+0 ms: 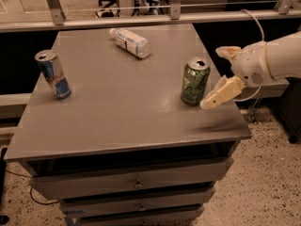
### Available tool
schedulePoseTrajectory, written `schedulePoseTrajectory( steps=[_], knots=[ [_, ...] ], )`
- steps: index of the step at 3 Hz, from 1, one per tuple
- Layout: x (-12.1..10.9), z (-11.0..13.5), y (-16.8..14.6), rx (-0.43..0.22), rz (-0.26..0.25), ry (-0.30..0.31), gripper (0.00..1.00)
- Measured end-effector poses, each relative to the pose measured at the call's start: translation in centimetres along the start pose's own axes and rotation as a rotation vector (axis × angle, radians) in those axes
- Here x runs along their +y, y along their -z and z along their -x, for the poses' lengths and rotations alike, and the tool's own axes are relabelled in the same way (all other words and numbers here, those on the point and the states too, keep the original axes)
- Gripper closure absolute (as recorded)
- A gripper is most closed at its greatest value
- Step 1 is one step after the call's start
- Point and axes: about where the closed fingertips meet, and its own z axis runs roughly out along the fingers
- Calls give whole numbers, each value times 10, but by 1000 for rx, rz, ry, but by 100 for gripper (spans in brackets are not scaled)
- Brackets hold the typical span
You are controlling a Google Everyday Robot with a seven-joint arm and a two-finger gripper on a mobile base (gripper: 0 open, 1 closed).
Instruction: Pick green can
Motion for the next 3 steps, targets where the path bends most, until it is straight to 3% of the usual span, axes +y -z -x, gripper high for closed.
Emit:
schedulePoseTrajectory(
  steps=[1,2,3],
  knots=[
    [-8,3,-20,-131,19,-104,0],
    [-7,5,-35,-234,58,-206,18],
    [-3,13,-44,-298,91,-247,41]
  ],
)
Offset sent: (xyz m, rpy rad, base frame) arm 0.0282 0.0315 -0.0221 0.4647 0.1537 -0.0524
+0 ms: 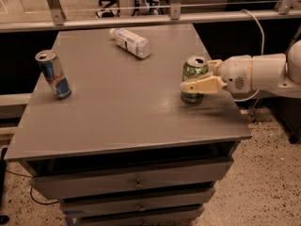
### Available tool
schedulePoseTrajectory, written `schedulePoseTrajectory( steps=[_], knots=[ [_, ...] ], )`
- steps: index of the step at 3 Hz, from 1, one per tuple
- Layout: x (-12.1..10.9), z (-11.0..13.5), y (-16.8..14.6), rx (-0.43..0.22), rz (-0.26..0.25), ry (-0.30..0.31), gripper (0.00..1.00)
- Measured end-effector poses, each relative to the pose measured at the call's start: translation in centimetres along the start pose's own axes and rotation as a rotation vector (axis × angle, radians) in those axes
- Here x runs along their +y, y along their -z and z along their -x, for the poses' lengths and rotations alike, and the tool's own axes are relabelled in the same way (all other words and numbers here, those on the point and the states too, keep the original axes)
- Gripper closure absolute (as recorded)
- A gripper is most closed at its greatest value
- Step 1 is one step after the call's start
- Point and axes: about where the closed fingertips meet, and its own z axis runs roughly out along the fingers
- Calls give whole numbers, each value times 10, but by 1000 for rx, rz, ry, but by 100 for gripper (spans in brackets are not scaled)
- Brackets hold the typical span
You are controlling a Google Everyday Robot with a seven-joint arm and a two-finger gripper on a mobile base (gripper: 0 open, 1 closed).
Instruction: Pick green can
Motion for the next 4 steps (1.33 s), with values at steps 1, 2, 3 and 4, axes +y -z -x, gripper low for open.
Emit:
schedulePoseTrajectory(
  steps=[1,2,3,4],
  knots=[
    [2,7,3,-40,11,-2,65],
    [-2,26,11,-70,5,47,87],
    [-10,55,26,-94,-16,122,100],
    [-12,61,28,-100,-22,131,100]
  ],
)
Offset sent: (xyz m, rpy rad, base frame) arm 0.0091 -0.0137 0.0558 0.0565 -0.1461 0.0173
